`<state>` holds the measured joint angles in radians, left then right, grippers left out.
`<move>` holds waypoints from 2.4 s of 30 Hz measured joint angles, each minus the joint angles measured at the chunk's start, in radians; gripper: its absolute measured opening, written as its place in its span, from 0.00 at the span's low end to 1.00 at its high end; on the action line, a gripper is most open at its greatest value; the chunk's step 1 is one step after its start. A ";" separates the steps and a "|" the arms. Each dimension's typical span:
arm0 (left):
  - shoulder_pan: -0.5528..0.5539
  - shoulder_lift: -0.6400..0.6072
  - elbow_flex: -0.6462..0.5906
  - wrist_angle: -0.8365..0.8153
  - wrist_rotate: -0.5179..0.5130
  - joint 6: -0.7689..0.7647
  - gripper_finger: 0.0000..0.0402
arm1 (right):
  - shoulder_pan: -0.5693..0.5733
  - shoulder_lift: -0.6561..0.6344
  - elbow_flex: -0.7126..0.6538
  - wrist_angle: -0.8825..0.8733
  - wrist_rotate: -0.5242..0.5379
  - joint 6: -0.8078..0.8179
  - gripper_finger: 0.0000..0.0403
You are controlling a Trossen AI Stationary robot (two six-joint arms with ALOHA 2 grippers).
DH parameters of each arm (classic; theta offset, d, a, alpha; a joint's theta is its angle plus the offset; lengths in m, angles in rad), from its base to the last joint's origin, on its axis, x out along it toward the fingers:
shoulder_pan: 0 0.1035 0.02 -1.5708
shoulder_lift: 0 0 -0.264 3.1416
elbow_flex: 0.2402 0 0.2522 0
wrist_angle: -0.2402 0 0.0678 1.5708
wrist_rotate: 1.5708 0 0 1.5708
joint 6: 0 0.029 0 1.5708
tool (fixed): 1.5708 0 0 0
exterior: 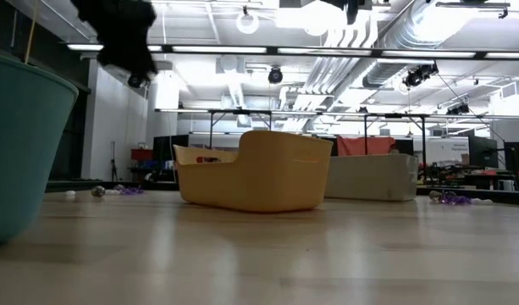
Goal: Sort Halloween decoration
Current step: Put the black skull toy into the green bin
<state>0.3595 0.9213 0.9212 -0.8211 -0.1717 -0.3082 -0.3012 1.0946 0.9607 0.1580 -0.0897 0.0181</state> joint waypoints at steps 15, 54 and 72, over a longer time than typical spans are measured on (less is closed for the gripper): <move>0.058 0.382 -0.012 -0.278 0.093 -0.300 0.50 | 0.000 0.072 0.000 0.003 0.000 0.008 0.00; 0.047 0.734 -0.115 -0.067 0.144 -0.191 0.50 | 0.000 0.068 0.000 -0.004 0.000 0.007 0.00; 0.047 0.736 -0.116 -0.047 0.119 0.058 0.49 | 0.000 0.068 0.000 -0.004 0.001 0.008 0.00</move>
<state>0.4065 1.6574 0.8047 -0.8684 -0.0523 -0.2504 -0.3012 1.1629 0.9607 0.1539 -0.0892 0.0261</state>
